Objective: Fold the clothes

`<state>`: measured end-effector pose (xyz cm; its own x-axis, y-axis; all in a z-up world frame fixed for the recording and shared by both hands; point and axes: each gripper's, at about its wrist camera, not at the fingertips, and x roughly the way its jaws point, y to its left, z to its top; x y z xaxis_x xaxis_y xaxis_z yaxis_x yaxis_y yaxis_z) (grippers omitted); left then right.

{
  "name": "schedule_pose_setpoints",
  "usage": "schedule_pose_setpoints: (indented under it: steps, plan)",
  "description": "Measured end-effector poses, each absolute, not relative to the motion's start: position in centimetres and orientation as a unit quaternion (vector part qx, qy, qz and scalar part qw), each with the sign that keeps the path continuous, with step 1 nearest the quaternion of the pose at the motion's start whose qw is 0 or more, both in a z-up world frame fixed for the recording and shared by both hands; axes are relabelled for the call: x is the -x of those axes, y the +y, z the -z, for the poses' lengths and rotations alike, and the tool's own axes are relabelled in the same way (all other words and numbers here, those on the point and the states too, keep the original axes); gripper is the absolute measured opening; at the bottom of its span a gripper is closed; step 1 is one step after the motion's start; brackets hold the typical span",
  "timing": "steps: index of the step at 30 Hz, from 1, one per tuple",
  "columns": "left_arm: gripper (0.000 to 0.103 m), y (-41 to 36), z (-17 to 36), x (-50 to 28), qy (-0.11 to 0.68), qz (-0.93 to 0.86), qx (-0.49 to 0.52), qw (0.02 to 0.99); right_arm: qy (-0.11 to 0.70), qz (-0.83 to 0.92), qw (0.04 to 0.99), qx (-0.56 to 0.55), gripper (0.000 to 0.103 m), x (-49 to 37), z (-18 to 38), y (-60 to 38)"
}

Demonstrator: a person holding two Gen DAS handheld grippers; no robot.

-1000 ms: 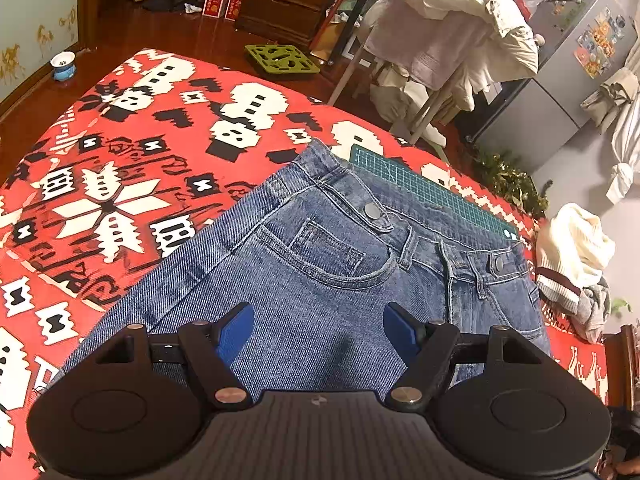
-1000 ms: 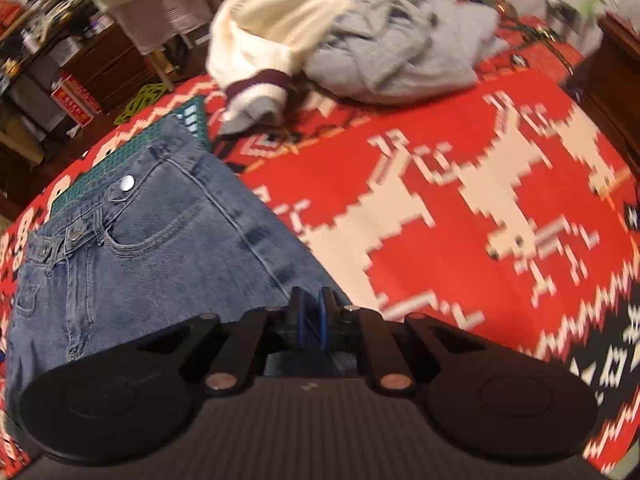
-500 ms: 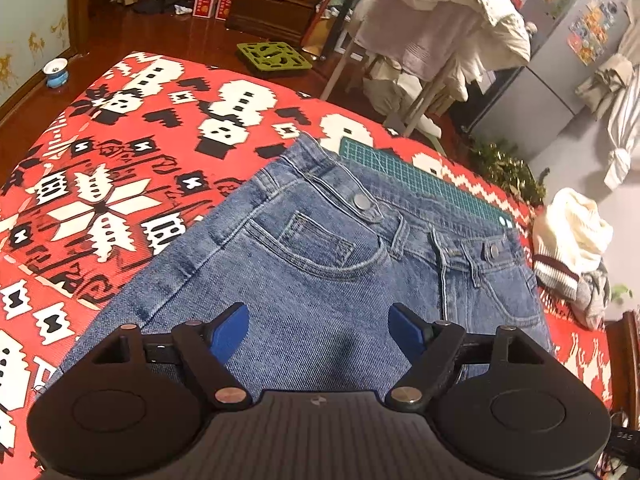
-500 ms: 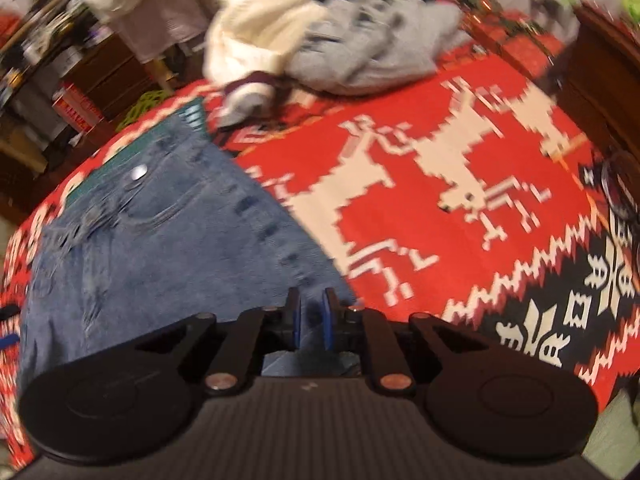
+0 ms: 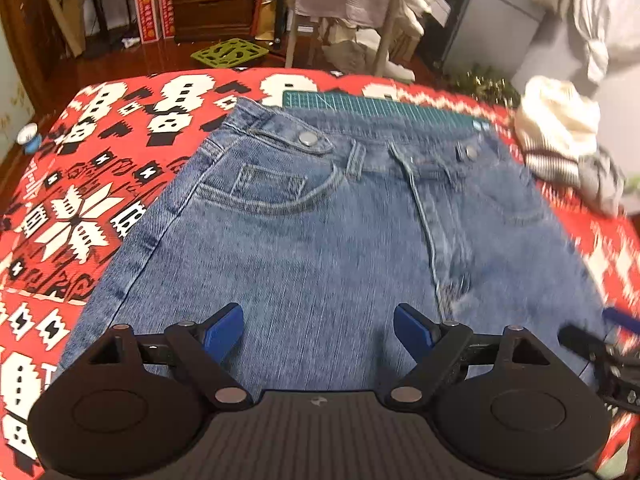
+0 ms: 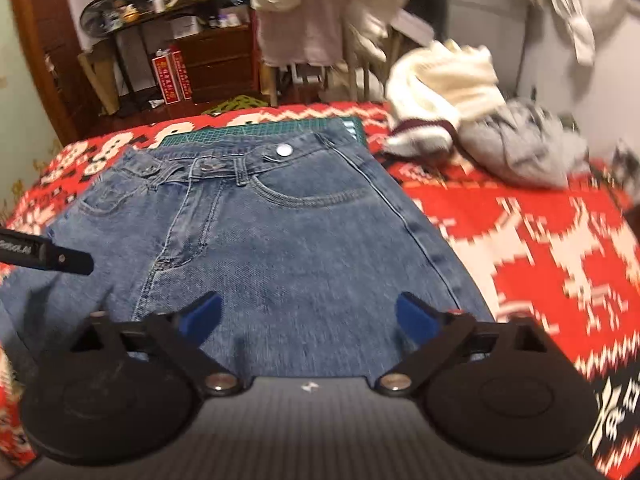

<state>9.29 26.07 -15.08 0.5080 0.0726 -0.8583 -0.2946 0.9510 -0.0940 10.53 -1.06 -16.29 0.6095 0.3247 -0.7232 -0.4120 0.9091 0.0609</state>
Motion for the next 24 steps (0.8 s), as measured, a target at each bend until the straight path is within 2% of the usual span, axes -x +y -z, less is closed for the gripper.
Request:
schedule_pose_setpoints:
  steps: [8,11,13,14,21,24]
  plan:
    - [0.089,24.2,17.0,-8.9,0.511,-0.133,0.036,0.849,0.374,-0.220,0.887,0.158,0.103,-9.7,19.0,1.6]
    - [0.098,23.8,17.7,-8.9,0.515,-0.142,0.012,0.845,0.379,-0.214,0.888,0.150,0.103,-9.6,19.4,1.7]
    - [0.100,23.8,17.7,-8.9,0.516,-0.146,0.010,0.844,0.396,-0.206,0.886,0.125,0.103,-9.8,19.5,1.3]
    - [0.103,23.9,17.8,-9.0,0.519,-0.152,0.015,0.841,0.405,-0.201,0.885,0.110,0.103,-10.0,19.6,1.1]
    - [0.103,26.1,18.3,-8.7,0.532,-0.163,0.115,0.823,0.456,-0.173,0.867,0.102,0.103,-10.8,19.2,1.6]
    - [0.103,25.8,18.3,-9.3,0.548,-0.156,0.105,0.815,0.468,-0.172,0.861,0.104,0.103,-11.1,19.2,1.7]
